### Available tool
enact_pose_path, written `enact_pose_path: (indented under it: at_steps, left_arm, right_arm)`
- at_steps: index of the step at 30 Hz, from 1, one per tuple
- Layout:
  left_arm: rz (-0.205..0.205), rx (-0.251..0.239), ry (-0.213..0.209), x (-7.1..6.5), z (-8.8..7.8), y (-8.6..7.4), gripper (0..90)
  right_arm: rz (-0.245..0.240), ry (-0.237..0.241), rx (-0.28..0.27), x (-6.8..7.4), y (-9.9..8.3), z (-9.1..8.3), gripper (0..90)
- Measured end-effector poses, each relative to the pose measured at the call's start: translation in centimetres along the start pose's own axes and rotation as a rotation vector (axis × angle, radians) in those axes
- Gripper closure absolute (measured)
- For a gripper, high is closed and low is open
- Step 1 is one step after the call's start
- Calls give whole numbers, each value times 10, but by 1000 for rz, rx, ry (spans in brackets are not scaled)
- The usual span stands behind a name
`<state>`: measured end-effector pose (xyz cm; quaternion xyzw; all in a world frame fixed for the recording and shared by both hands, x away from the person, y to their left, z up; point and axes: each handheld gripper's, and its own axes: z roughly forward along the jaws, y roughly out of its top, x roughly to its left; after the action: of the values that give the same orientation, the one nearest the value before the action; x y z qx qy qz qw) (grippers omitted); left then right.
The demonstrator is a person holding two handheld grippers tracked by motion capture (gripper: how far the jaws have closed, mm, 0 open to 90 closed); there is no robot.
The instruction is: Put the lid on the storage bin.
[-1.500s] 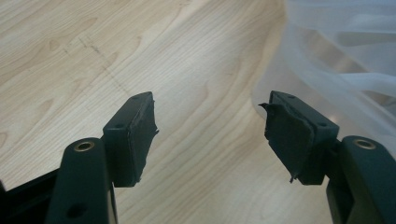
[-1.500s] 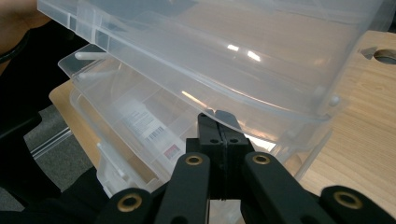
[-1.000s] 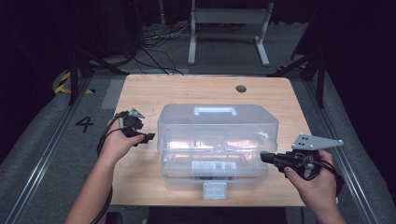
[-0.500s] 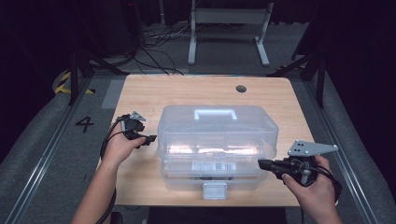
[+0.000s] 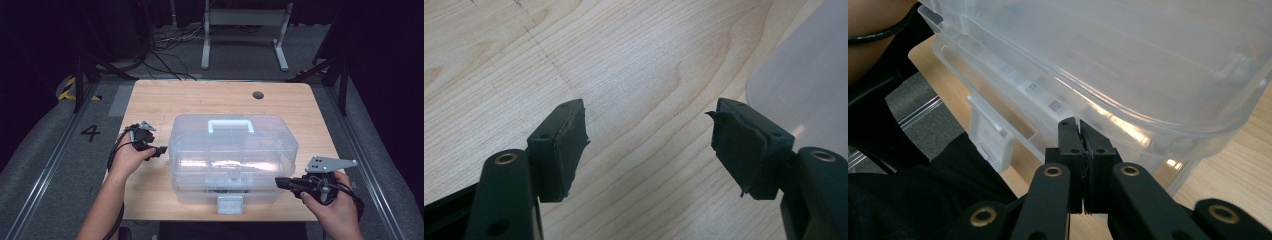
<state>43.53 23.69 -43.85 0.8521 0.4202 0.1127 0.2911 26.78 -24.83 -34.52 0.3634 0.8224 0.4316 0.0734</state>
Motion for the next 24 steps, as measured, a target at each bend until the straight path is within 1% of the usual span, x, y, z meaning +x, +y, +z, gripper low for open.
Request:
enact_pose_path:
  at_steps: [2,5,6,8,11,12,16,17,19,20,21,23,24]
  left_arm:
    - [-8,5,-5,-1,1,0,307]
    - [-6,5,-5,0,1,0,306]
    - [2,6,-6,0,2,0,306]
    - [1,9,-10,0,3,1,305]
    - [0,12,-20,-2,5,2,297]
    - [8,16,-23,-2,5,2,297]
    - [14,12,-19,-1,5,2,297]
    - [-1,10,-21,-2,5,2,296]
    - [-5,13,-22,-1,5,1,296]
    - [5,11,-18,0,6,1,296]
    - [-6,12,-22,0,7,1,295]
    - [6,23,-26,1,7,1,295]
    - [1,20,-21,0,8,0,295]
  right_arm:
    - [5,5,6,0,-2,1,892]
    - [9,12,16,1,-5,2,892]
    - [10,13,16,1,-6,3,890]
    - [11,18,20,2,-8,4,888]
    - [11,15,33,3,-11,6,884]
    - [15,18,45,3,-14,8,885]
    - [19,20,62,3,-17,11,885]
    - [22,23,68,3,-19,12,884]
    - [28,25,73,3,-20,13,885]
    - [30,31,77,3,-21,14,885]
    - [37,37,89,3,-23,16,886]
    - [36,37,93,3,-24,17,887]
    - [42,45,104,3,-26,18,886]
